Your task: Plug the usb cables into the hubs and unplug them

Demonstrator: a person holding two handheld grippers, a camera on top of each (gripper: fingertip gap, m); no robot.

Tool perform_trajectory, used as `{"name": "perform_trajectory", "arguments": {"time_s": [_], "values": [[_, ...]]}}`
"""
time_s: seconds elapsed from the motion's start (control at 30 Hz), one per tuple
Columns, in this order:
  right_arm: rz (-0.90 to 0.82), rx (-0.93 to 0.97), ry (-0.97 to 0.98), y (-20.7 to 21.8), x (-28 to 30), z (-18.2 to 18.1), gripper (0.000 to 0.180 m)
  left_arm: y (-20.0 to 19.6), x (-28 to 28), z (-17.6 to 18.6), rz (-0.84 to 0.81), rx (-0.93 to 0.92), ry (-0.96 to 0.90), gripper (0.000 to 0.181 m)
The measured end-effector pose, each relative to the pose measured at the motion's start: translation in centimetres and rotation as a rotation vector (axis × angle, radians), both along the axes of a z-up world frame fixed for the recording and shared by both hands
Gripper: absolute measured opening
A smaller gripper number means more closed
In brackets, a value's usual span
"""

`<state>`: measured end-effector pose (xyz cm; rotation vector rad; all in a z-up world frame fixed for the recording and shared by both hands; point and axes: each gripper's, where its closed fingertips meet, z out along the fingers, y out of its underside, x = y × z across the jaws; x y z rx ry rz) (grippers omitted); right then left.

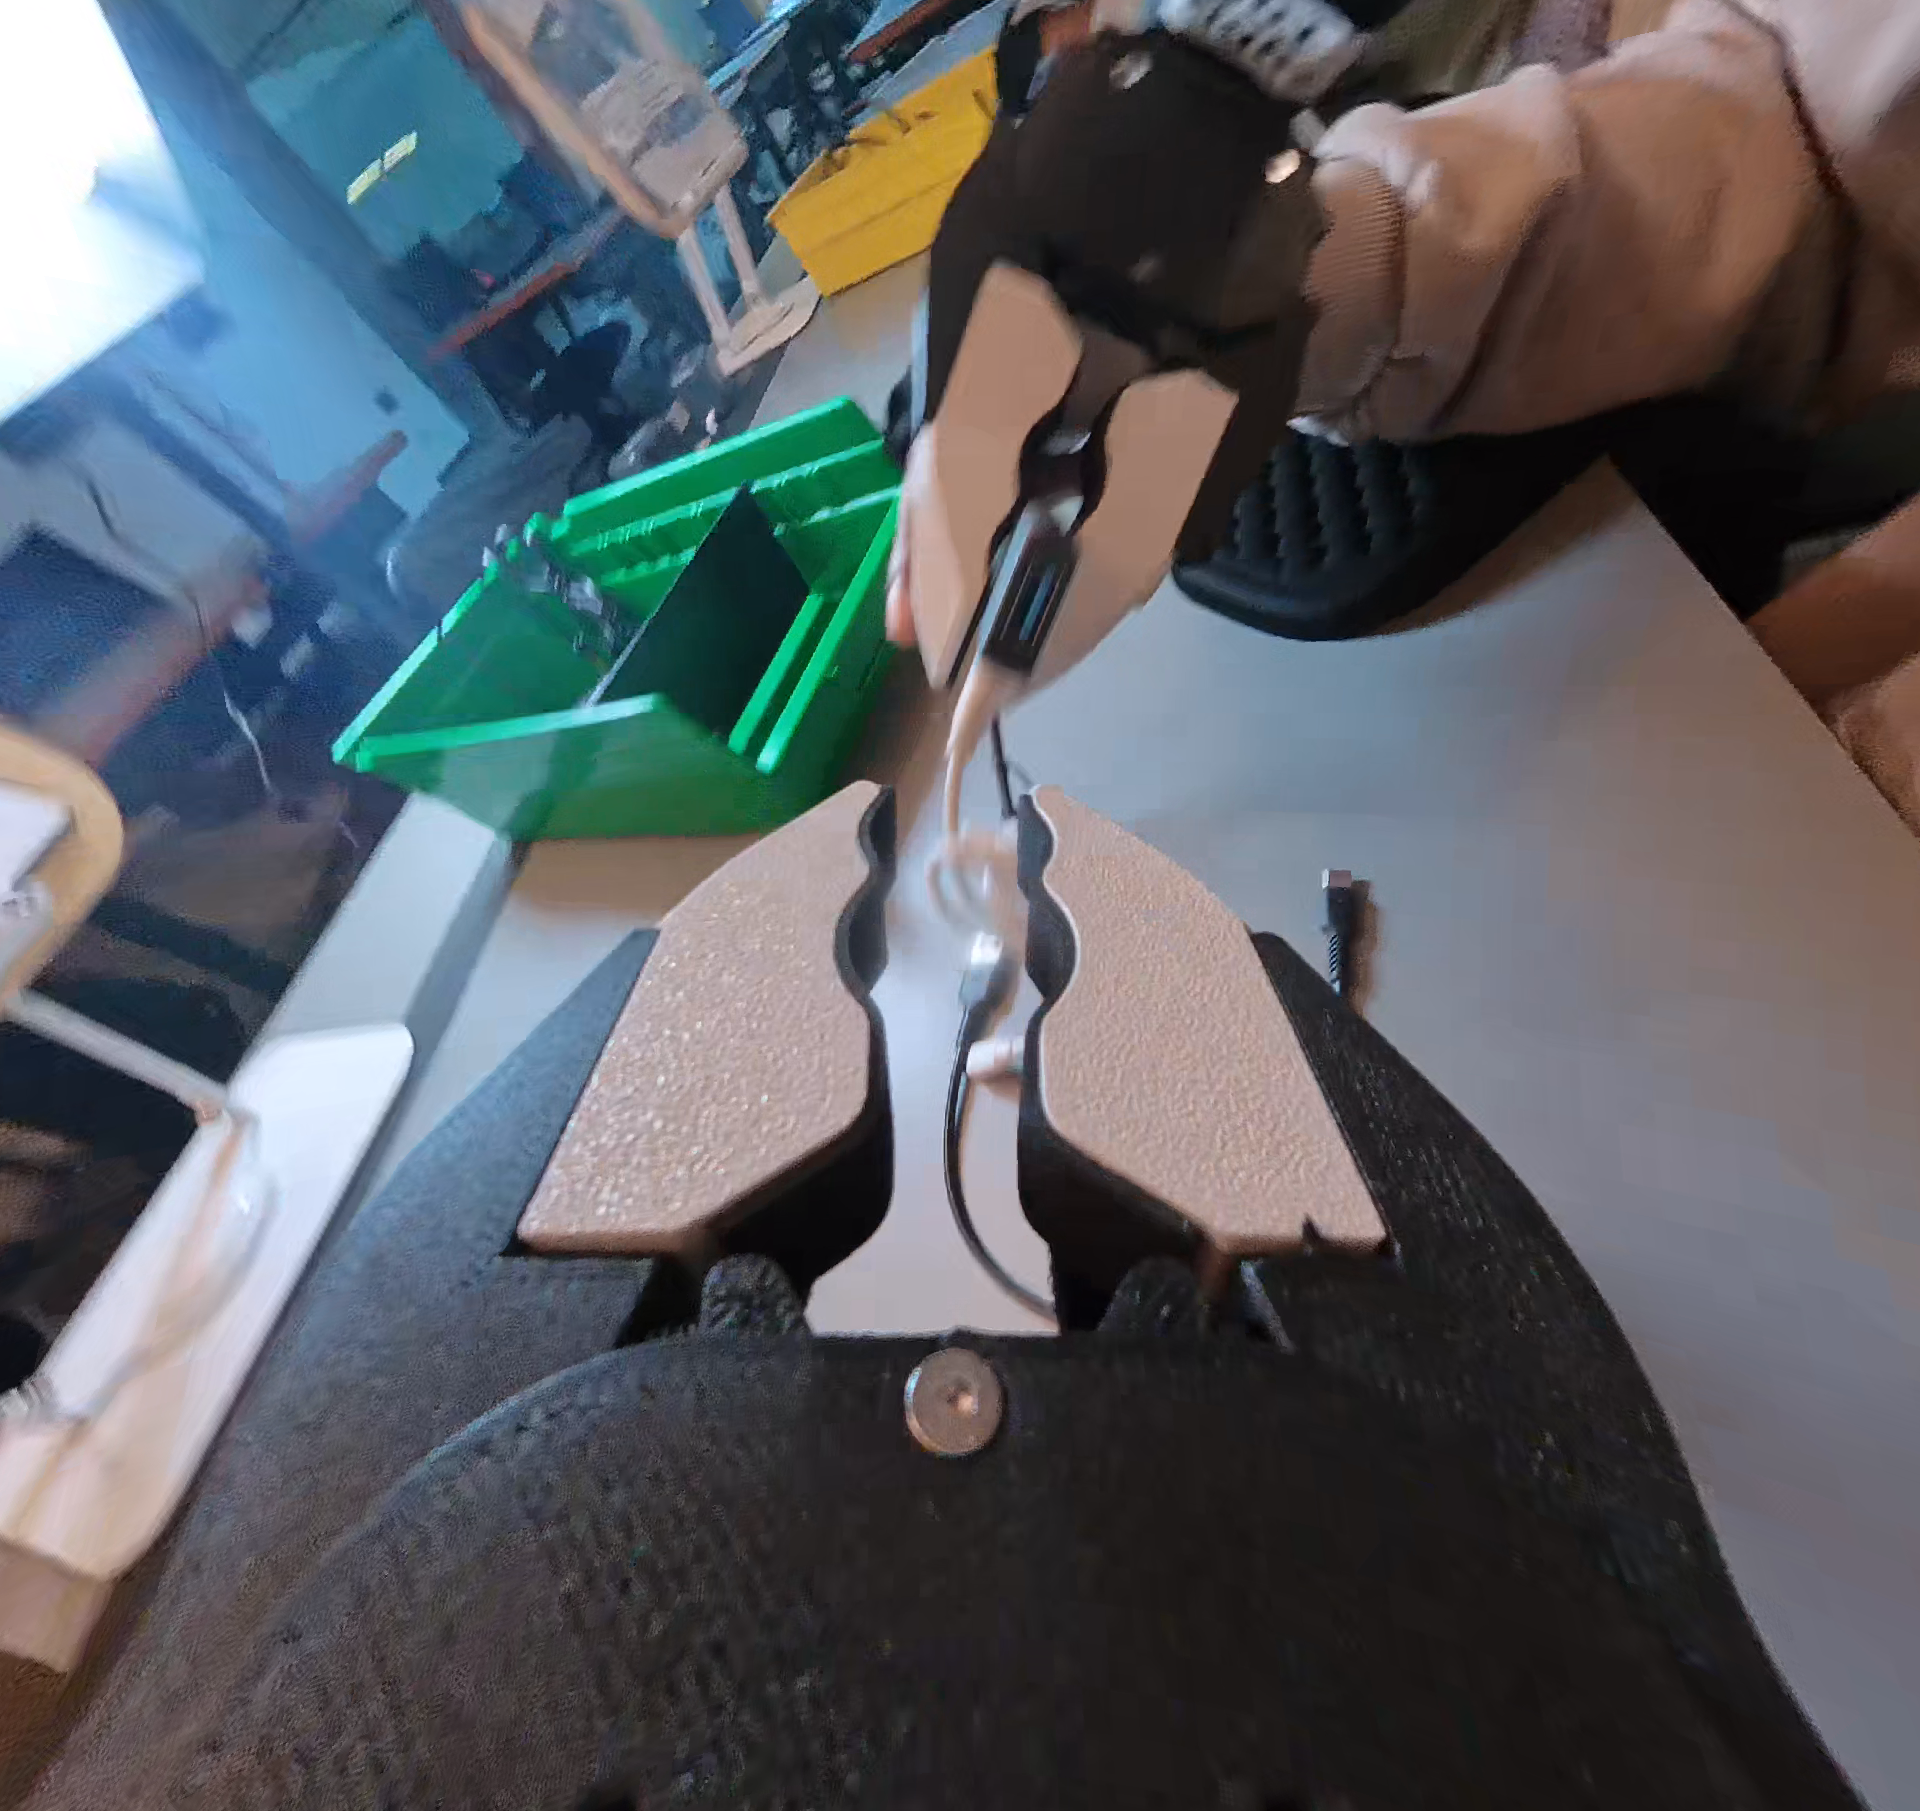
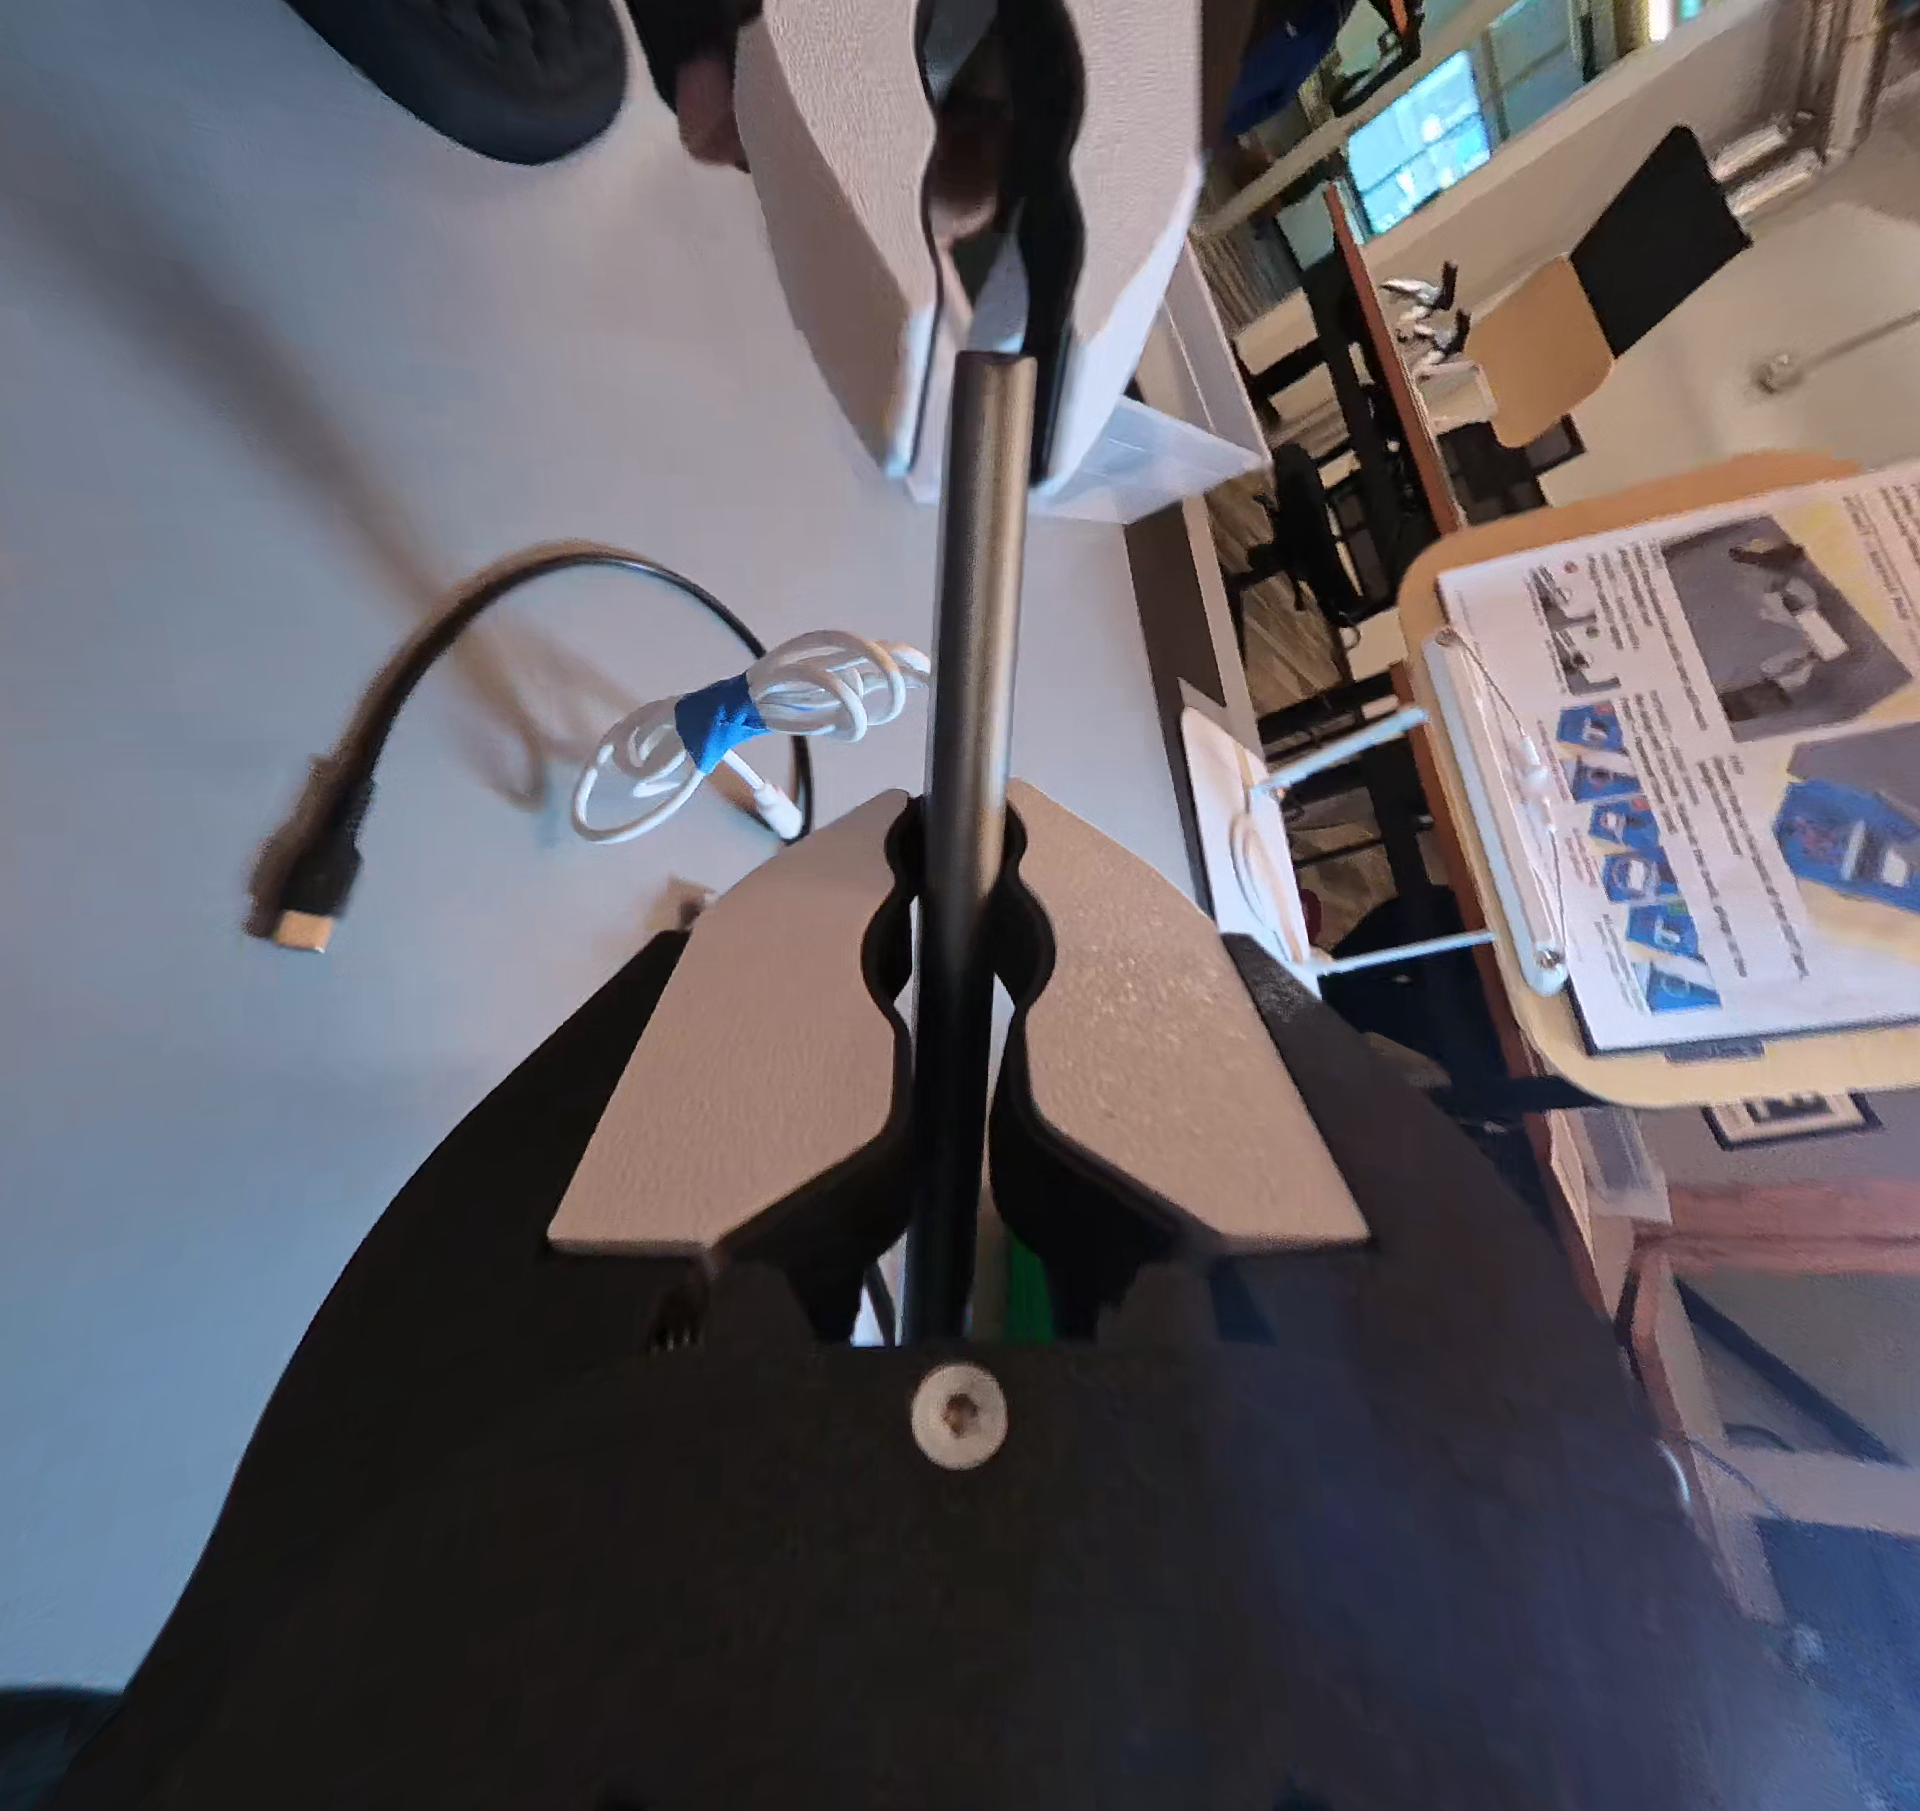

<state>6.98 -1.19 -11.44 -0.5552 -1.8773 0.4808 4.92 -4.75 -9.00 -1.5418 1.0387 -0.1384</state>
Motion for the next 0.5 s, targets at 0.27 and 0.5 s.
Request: {"name": "perform_trajectory", "arguments": {"time_s": [0.27, 0.5], "values": [[-0.138, -0.098, 0.176, 5.5, 3.0, 4.6, 0.011, 3.6, -6.8, -10.1, 0.232, -0.307, 0.111, 0.022], [-0.194, -0.217, 0.352, 8.2, 5.6, 8.1, 0.011, 6.2, -4.1, -13.5, 0.126, -0.55, 0.191, 0.023]]}}
